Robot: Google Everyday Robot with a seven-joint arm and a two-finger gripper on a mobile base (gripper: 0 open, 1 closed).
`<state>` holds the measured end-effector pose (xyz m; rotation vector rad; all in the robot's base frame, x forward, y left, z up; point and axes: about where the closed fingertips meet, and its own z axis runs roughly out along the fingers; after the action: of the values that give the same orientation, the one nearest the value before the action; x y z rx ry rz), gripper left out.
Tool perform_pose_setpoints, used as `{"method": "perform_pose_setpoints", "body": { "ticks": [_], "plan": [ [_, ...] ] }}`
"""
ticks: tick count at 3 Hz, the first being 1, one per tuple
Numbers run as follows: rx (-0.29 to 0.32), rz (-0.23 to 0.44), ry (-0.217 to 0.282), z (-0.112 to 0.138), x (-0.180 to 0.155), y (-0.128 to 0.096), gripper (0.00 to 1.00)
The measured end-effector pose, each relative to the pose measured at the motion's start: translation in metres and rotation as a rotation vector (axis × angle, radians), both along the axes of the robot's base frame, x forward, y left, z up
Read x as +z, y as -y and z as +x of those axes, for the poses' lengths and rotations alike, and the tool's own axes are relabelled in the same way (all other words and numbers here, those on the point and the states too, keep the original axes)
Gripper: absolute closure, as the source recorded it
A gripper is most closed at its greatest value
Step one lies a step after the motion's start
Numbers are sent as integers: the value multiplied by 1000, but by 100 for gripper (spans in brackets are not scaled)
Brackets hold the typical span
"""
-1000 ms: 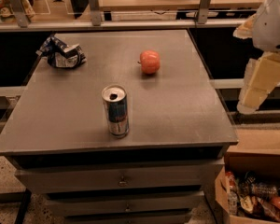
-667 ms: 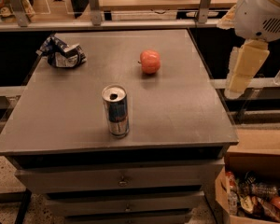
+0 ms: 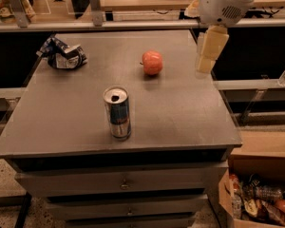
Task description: Move apple near redbull can
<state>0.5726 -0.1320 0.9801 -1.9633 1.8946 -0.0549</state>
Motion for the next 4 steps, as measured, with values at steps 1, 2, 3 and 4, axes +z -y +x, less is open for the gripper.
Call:
{"method": "perform_pose_setpoints", "body": {
  "ticks": [1, 2, 3, 4],
  "plan": [
    [39, 29, 8, 30, -16, -37, 0],
    [48, 5, 30, 55, -37, -70, 0],
    [29, -61, 37, 76, -65, -93, 0],
    [15, -120, 23, 91, -88, -108, 0]
  ]
}}
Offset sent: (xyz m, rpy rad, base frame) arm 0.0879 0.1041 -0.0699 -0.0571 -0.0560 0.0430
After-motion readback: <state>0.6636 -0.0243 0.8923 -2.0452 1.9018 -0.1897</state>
